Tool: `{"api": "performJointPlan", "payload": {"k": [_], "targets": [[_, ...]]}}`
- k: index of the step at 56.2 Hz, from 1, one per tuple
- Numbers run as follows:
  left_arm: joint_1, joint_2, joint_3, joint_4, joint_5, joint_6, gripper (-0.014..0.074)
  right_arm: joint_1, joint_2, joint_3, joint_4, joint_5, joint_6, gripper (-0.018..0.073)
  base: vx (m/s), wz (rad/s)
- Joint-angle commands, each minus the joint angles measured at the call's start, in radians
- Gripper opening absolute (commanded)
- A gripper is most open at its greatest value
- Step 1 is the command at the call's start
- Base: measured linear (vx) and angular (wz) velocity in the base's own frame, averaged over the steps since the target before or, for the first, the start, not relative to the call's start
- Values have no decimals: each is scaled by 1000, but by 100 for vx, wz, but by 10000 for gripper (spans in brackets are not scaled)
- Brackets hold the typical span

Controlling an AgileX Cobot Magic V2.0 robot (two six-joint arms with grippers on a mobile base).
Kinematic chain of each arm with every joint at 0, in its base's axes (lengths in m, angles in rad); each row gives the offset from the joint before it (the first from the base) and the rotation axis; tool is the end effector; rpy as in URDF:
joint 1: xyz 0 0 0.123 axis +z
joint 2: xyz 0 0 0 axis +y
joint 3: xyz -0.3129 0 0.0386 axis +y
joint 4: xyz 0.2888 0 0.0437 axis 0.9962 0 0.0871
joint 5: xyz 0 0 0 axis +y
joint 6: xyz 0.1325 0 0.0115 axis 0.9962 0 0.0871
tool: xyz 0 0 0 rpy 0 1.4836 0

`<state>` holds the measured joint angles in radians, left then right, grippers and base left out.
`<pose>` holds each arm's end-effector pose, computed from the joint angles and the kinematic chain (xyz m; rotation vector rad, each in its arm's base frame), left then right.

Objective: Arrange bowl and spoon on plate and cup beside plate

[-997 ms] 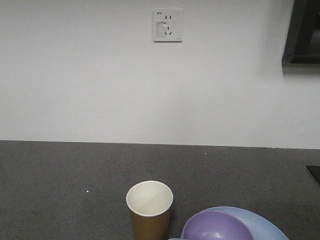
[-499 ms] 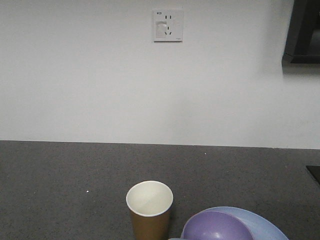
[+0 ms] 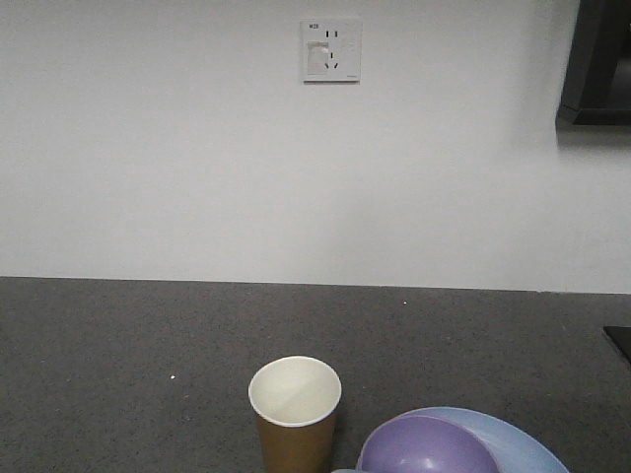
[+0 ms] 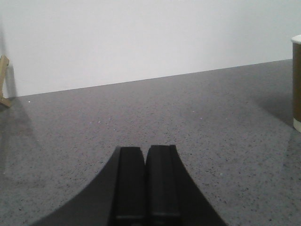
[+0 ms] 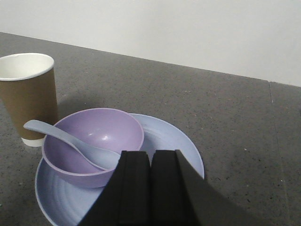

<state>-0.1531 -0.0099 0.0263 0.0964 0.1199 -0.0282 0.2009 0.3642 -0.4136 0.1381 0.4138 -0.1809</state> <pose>0.1080 -0.0151 0.1909 0.1695 1.6107 -0.0567 0.1313 0.0343 0.2925 -0.2734 1.8265 0.1535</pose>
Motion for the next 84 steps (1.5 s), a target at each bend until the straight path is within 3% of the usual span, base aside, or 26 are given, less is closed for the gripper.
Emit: {"api": "performJointPlan", "payload": {"k": [1,23,36,45,47,54,84], "targets": [[2,-17,-25,-10,-76,-2,-3,1,7,-32,-2,-80,-5,-8,0,0],[2,-17,-25,-10,-76,-2,-3,0,-17,46,-33,-141,23,-8,0,0],[2,-17,-25,-10,-76,-2,-3,-21,-173,330,-138,-385,201,-8,0,0],[2,-17,-25,-10,-76,-2,-3,-129,-309,452,-167,-424,353,-8,0,0],[2,-17,-25,-10,-76,-2,-3,-140,-348,449,-183,-367,369,-8,0,0],[2,-16,-25,-9,-74,-2,-3,-137,-377,448,-224,-348,372,-8,0,0],[2,-15,-25,-9,-72,-2,-3,-138,-381,448,-220,-348,373,-8,0,0]]}}
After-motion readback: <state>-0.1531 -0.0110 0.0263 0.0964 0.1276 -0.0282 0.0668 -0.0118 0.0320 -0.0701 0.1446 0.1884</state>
